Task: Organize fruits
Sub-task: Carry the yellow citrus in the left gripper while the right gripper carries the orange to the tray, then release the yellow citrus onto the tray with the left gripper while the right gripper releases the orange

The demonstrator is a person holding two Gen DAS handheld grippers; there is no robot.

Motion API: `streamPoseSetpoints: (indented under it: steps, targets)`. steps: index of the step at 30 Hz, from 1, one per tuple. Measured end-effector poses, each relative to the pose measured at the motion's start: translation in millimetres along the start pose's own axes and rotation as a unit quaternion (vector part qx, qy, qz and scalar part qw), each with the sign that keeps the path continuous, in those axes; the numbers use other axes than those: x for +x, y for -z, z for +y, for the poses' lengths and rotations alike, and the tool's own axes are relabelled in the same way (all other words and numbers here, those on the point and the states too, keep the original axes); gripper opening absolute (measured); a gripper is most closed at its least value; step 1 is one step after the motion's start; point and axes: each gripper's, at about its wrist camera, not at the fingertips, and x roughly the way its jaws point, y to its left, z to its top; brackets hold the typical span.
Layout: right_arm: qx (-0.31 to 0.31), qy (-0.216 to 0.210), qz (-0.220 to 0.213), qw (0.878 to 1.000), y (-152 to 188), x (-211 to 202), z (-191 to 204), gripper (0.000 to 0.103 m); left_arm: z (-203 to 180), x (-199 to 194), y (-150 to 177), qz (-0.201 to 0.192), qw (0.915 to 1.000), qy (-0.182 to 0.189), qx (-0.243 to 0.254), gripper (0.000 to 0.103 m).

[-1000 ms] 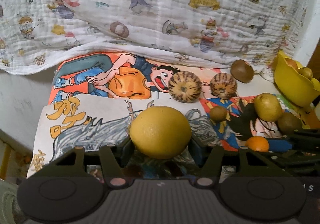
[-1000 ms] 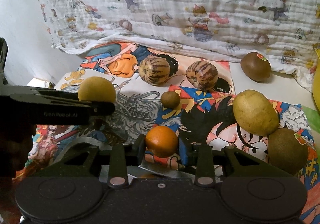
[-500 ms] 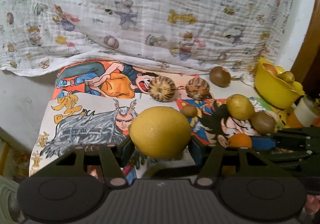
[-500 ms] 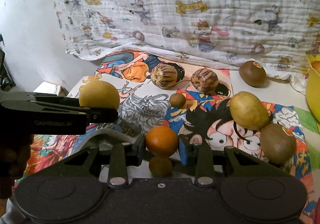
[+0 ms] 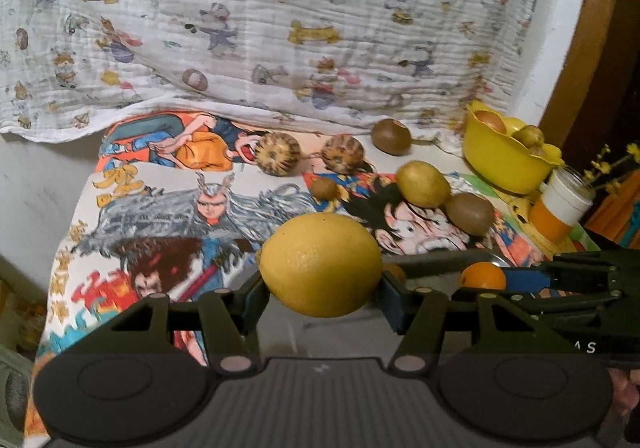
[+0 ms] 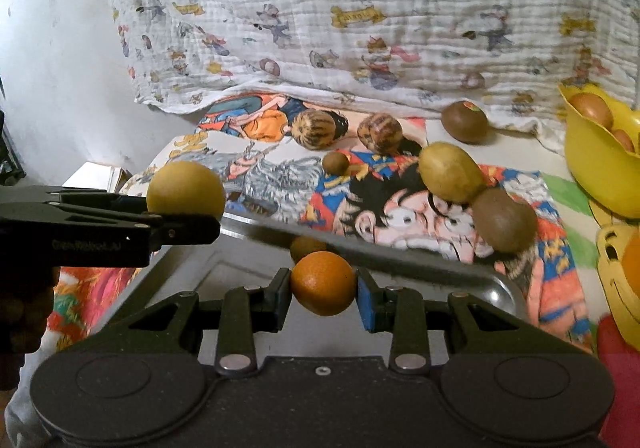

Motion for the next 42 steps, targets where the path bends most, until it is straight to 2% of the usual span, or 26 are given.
streamPoseSetpoints:
  steps: [14, 36, 37, 41, 42]
  targets:
    - [0.001, -0.006, 0.022, 1.0, 39.0, -28.6, -6.0, 0.036, -28.4, -12.9, 31.0, 0.018, 0.9996, 0.017, 0.012, 0.063]
    - [-0.031, -0.021, 0.053, 0.998, 56.8, -31.2, -5.7, 0.036, -52.4, -14.2, 51.8, 0.055, 0.9972, 0.012, 0.049, 0.063]
    - [-0.031, -0.021, 0.054, 0.998, 56.7, -31.0, -5.9, 0.036, -52.2, -14.0, 52.2, 0.055, 0.9973, 0.012, 0.048, 0.062]
    - [-0.032, -0.023, 0.057, 0.998, 56.4, -29.6, -6.7, 0.036, -51.7, -18.4, 48.4, 0.041, 0.9979, 0.017, 0.046, 0.045]
    - [-0.033, -0.023, 0.058, 0.998, 56.3, -29.2, -7.0, 0.036, -51.7, -19.2, 46.8, 0.039, 0.998, 0.019, 0.046, 0.045]
